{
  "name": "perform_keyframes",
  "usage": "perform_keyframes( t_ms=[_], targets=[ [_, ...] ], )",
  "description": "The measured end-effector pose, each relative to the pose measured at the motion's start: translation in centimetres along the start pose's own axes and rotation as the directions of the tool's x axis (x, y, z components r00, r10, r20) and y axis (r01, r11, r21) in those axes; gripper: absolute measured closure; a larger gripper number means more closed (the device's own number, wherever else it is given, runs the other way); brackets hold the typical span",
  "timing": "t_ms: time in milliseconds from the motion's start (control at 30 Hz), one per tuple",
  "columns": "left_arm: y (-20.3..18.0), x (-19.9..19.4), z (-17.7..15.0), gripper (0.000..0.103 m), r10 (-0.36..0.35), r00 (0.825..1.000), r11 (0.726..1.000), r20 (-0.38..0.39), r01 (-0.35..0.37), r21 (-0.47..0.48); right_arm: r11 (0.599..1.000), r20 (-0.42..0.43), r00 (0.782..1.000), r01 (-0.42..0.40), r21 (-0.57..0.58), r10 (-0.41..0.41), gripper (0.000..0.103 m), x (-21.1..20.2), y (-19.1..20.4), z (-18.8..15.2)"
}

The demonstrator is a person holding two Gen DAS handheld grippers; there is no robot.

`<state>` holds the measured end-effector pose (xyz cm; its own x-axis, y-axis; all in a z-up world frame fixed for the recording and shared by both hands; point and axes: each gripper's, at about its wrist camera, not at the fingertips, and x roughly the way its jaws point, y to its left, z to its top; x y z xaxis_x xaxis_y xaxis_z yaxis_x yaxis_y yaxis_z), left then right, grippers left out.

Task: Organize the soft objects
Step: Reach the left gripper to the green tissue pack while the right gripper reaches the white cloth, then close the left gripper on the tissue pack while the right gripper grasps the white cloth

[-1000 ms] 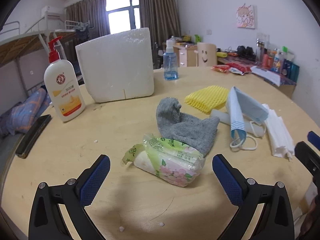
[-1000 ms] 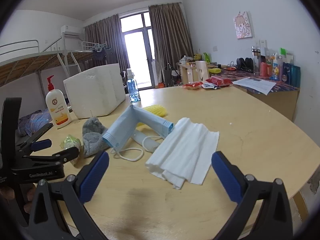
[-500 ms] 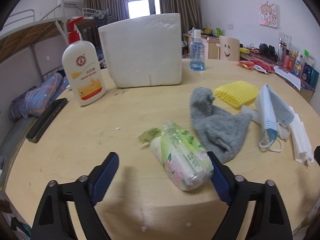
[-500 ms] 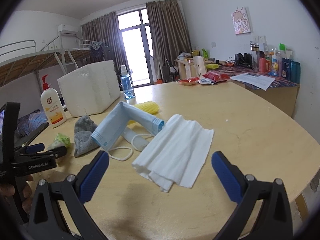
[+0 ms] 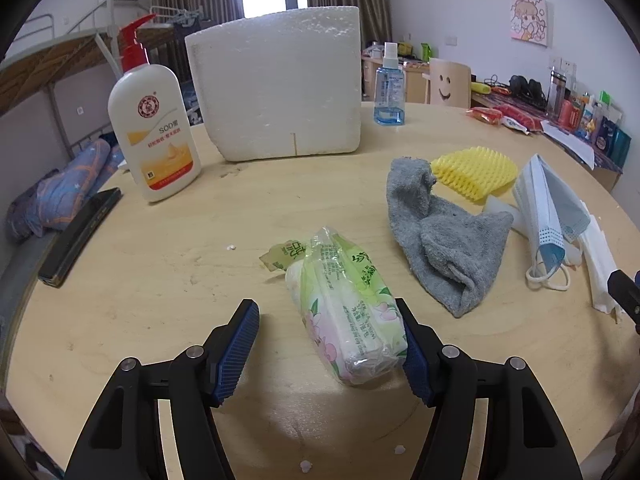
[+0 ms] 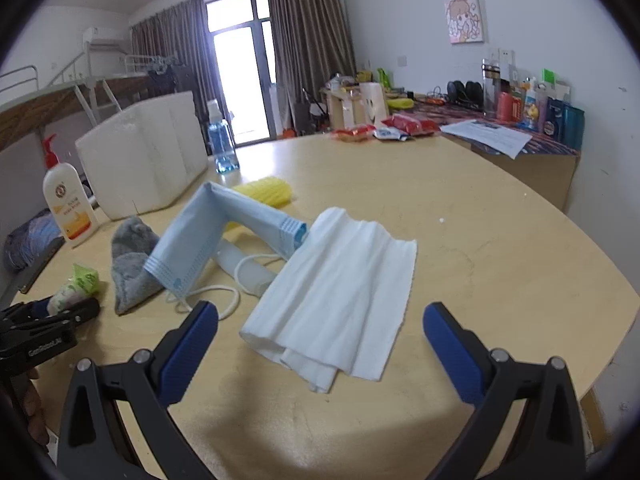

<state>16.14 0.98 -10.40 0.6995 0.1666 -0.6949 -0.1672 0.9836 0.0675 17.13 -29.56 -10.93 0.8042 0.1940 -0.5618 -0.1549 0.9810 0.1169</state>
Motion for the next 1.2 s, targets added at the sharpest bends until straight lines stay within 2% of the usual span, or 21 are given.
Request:
perform_keyframes(
  t_ms=[133, 267, 367, 467, 600, 833, 1200],
  targets=[
    [0.3, 0.0, 0.0, 0.044, -0.017, 1.0, 1.0, 0.002, 0.017, -0.012, 1.0, -0.021, 1.0, 0.012, -0.005, -0.012, 0.004, 0.4, 0.1, -0.1],
    [0.3, 0.0, -0.1, 0.054, -0.031, 0.999, 0.999, 0.009, 0.031, -0.01, 1.0, -0.057, 0.998, 0.016, -0.004, -0.016, 0.03, 1.0, 0.0, -0.3],
    [0.1, 0.0, -0.1, 0.059, -0.042, 0.999, 0.999, 0.014, 0.042, 0.0, 0.999, -0.06, 0.998, 0.037, -0.005, -0.037, 0.04, 0.9, -0.1, -0.3],
    [0.1, -0.1, -0.1, 0.065, -0.052, 0.999, 0.999, 0.016, 0.052, 0.0, 0.998, -0.062, 0.996, 0.057, 0.001, -0.057, 0.058, 0.8, -0.6, -0.4],
    [0.2, 0.0, -0.1, 0.07, -0.072, 0.997, 0.997, 0.016, 0.072, -0.004, 0.998, -0.059, 0.996, 0.068, 0.017, -0.067, 0.076, 0.6, -1.4, -0.4],
    [0.5, -0.2, -0.2, 0.077, -0.078, 0.997, 0.997, 0.024, 0.079, -0.016, 0.998, -0.002, 0.999, 0.05, 0.036, -0.05, 0.08, -0.7, -2.1, 0.2],
    [1.2, -1.7, -0.3, 0.079, -0.076, 0.993, 0.997, 0.09, 0.078, -0.019, 0.999, 0.06, 0.998, 0.025, 0.031, -0.027, 0.083, -2.3, -1.6, 0.5]
  ],
)
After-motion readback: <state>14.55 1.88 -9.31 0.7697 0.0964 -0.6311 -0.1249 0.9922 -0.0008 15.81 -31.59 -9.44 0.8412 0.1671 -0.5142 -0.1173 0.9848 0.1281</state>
